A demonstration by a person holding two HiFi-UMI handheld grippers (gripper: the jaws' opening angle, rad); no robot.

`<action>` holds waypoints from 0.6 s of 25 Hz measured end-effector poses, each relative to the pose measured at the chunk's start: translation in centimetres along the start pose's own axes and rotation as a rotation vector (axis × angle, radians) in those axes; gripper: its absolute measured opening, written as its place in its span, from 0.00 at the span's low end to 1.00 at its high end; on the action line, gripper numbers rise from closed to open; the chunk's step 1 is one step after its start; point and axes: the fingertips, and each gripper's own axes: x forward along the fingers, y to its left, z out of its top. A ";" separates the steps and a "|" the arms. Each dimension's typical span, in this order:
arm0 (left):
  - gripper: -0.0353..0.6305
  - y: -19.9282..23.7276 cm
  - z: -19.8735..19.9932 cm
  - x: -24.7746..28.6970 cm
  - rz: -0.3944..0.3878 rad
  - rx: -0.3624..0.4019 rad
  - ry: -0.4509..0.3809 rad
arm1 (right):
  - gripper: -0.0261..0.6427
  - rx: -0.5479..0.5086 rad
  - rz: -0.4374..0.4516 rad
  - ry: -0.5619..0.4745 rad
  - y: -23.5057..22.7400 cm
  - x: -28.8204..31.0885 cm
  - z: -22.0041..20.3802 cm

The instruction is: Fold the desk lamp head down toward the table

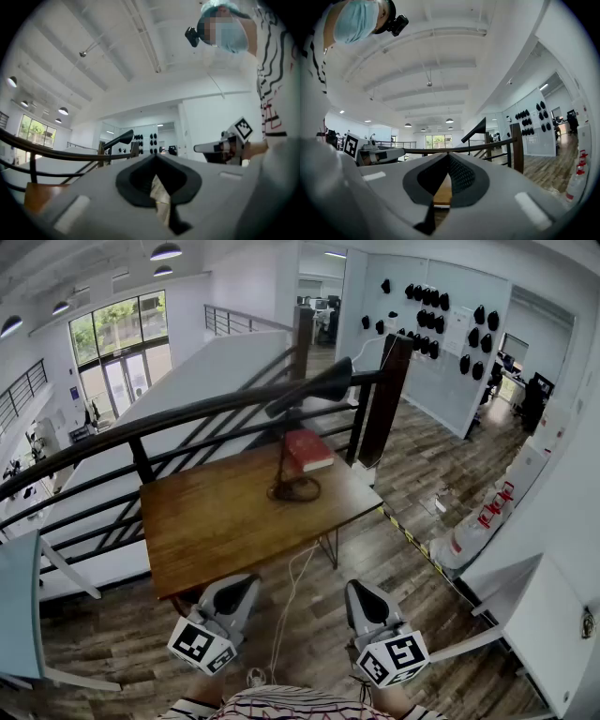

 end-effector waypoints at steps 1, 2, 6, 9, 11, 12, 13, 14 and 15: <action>0.06 -0.5 0.0 0.1 0.005 -0.003 0.002 | 0.04 0.002 0.002 -0.002 -0.3 -0.5 0.1; 0.06 -1.1 -0.1 0.2 0.010 -0.005 0.003 | 0.04 0.004 0.005 -0.003 -0.6 -0.9 0.2; 0.06 -2.9 -0.4 0.7 0.023 -0.012 0.004 | 0.04 0.014 0.035 -0.004 -1.6 -2.3 0.2; 0.06 -4.2 -0.7 1.2 0.036 -0.014 -0.004 | 0.04 0.018 0.048 -0.033 -2.4 -3.1 0.5; 0.06 -5.0 -1.1 1.5 0.039 -0.012 -0.008 | 0.09 0.012 0.054 -0.036 -2.9 -3.5 0.3; 0.15 -5.5 -1.3 1.7 0.039 -0.014 -0.009 | 0.17 0.013 0.061 -0.034 -3.1 -3.6 0.2; 0.25 -5.9 -1.5 1.9 0.040 -0.016 -0.006 | 0.24 0.016 0.068 -0.032 -3.3 -3.7 0.0; 0.27 -6.3 -1.8 2.1 0.041 -0.017 0.000 | 0.24 0.019 0.074 -0.031 -3.4 -3.9 -0.1; 0.27 -6.6 -2.0 2.1 0.043 -0.017 0.006 | 0.26 0.022 0.081 -0.030 -3.5 -4.0 -0.2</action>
